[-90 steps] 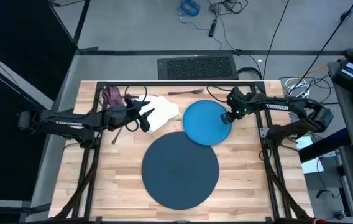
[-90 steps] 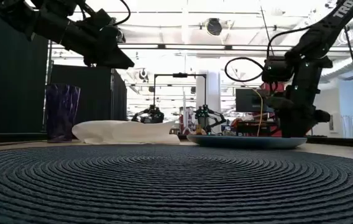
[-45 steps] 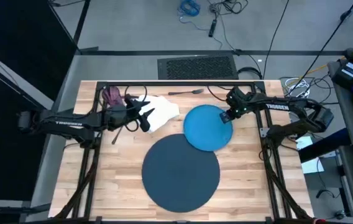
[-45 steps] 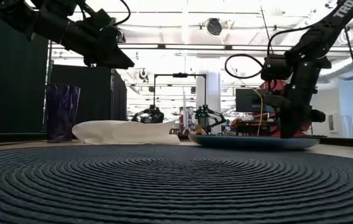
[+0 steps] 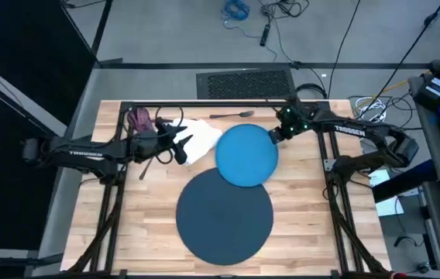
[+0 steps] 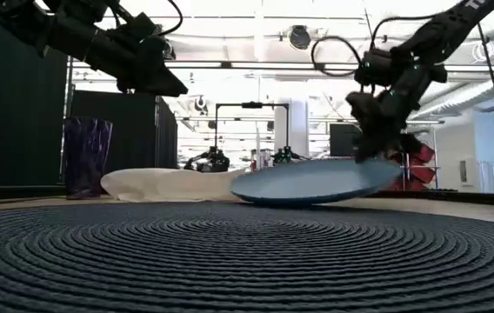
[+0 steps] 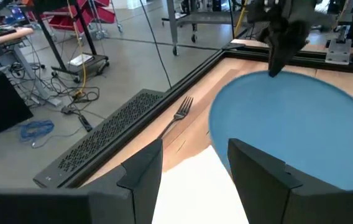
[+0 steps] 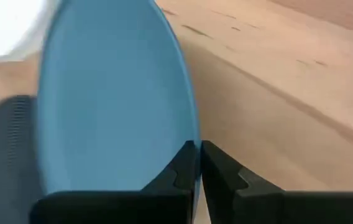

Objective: Set table place
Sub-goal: Put the blue plate on the table mat

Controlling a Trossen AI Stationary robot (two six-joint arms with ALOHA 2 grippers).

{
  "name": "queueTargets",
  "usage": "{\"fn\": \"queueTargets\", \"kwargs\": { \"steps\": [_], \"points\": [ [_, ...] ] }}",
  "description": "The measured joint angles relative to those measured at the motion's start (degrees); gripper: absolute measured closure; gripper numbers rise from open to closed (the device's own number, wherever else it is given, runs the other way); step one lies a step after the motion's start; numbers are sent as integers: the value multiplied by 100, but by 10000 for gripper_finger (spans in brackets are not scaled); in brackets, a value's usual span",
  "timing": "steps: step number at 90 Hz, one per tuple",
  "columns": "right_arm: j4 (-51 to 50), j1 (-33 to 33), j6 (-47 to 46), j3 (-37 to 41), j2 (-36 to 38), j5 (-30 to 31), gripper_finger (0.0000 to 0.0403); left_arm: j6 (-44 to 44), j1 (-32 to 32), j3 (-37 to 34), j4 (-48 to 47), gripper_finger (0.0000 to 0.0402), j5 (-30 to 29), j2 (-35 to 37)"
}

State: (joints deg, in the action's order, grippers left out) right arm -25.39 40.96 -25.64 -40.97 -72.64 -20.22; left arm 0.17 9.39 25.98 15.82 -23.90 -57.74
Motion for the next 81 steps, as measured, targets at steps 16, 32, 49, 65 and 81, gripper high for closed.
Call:
{"fn": "queueTargets", "kwargs": {
  "steps": [16, 32, 49, 65, 81],
  "points": [
    [-254, -372, -238, -8, 311, -266, 403, 3, 2, 0, -40, 233, -1, 2],
    [-310, -1052, -639, -11, 704, -233, 403, 3, 2, 0, -51, 233, -12, 2],
    [-302, -2260, -1422, -11, 943, 212, 403, 1, 0, 0, -53, 233, -22, 2],
    [111, -3512, -2234, -11, 829, 1075, 403, 1, 0, 0, -53, 233, -37, 2],
    [586, -4352, -2705, -13, 545, 1648, 403, -94, 0, 0, -51, 233, -37, 2]
  ]
}}
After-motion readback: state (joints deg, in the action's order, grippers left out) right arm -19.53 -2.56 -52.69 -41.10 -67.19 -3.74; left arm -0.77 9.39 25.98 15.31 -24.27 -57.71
